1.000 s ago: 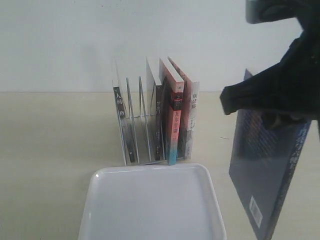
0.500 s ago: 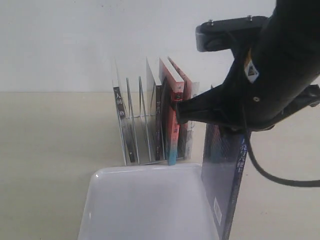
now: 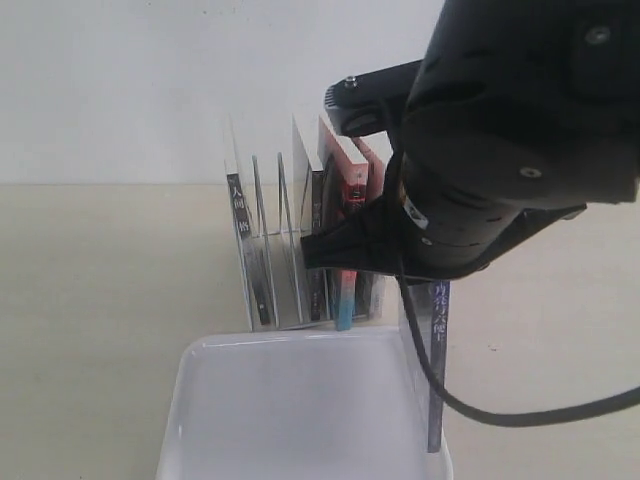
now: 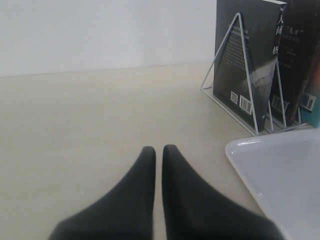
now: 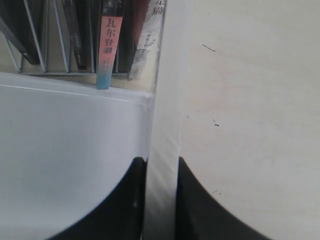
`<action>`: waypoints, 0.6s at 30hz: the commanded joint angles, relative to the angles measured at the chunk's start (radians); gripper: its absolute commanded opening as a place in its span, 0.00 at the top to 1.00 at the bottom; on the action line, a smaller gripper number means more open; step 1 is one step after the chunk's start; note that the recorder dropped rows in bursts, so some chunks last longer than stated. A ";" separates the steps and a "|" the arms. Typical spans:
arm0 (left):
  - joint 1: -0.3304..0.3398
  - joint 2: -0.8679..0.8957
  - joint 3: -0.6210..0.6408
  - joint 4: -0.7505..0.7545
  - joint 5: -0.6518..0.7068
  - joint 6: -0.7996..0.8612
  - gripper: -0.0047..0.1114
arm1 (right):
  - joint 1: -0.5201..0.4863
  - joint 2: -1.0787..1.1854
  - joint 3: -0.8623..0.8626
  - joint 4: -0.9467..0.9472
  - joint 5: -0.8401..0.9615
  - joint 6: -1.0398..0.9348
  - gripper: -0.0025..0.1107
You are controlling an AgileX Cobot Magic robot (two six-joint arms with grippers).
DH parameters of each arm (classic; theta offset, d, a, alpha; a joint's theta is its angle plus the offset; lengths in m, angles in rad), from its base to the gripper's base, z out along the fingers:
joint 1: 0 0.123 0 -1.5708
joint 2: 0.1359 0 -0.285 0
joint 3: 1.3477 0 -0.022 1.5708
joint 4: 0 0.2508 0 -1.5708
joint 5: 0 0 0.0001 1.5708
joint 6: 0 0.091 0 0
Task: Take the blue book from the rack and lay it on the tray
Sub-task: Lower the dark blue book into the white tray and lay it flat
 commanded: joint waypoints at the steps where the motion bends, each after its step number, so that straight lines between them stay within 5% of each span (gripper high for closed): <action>1: 0.003 -0.002 -0.003 -0.003 -0.003 0.004 0.92 | 0.001 0.022 -0.003 -0.033 -0.006 0.012 0.98; 18: 0.003 -0.002 -0.003 -0.003 -0.003 0.004 0.92 | 0.001 0.107 -0.003 -0.047 -0.051 0.014 0.98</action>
